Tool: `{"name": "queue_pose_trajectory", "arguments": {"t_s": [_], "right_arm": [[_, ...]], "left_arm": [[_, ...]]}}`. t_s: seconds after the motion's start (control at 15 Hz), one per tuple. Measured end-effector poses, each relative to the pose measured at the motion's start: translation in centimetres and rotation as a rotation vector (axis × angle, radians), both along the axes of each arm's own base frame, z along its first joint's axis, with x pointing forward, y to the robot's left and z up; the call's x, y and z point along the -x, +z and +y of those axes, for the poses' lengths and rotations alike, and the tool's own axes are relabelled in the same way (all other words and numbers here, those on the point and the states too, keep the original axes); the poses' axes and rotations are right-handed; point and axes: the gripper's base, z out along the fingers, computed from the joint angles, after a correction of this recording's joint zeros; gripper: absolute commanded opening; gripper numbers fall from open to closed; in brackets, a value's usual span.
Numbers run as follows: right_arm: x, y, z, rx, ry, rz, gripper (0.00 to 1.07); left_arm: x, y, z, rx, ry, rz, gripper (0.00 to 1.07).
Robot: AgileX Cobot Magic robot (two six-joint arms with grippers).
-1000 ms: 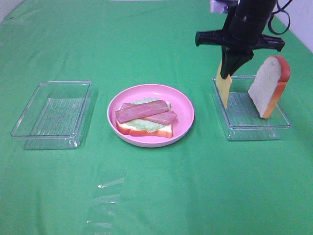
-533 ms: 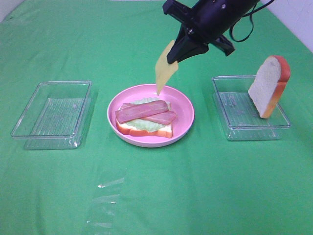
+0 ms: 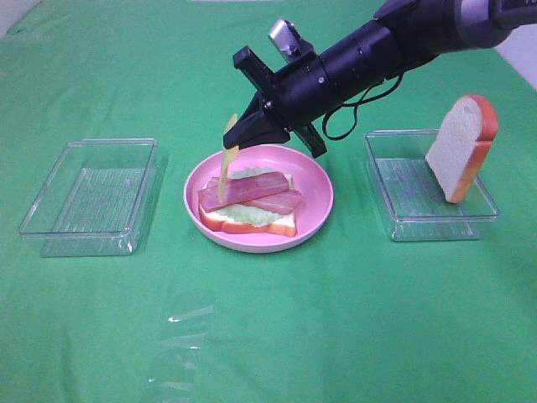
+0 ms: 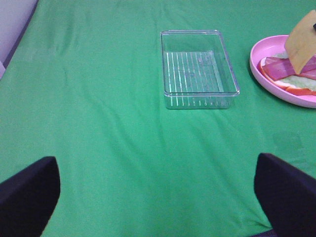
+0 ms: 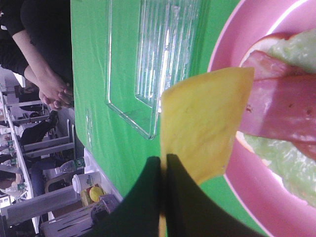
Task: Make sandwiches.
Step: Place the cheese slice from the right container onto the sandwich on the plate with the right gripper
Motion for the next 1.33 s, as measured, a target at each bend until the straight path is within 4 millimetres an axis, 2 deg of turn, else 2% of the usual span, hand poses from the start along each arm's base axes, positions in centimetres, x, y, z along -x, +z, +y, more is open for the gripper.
{"name": "queue_pose_trajectory", "arguments": {"t_s": [0.13,0.33,0.53,1.2,1.27,1.33], "right_arm": [[-0.2,-0.7,0.1,-0.011,-0.017,0.015,0.00],[-0.2,-0.7,0.5,-0.041,-0.027,0.021,0.00],[0.2,-2.1,1.7,-0.019,-0.006,0.028,0.00],[0.0,-3.0,-0.5,0.239,0.035,-0.052,0.00],[0.0,-3.0,-0.6,0.248,0.038,-0.054,0.15],[0.0,-3.0,-0.6,0.257,0.041,-0.059,0.38]], "left_arm": [[0.0,0.0,0.0,0.000,0.000,0.000,1.00],[0.0,0.0,0.0,0.000,0.000,0.000,1.00],[0.0,0.0,0.0,0.000,0.000,0.000,1.00],[0.0,0.0,0.0,0.000,0.000,0.000,1.00],[0.0,0.0,0.0,0.000,0.000,0.000,1.00],[0.0,0.0,0.0,0.000,0.000,0.000,1.00]]}}
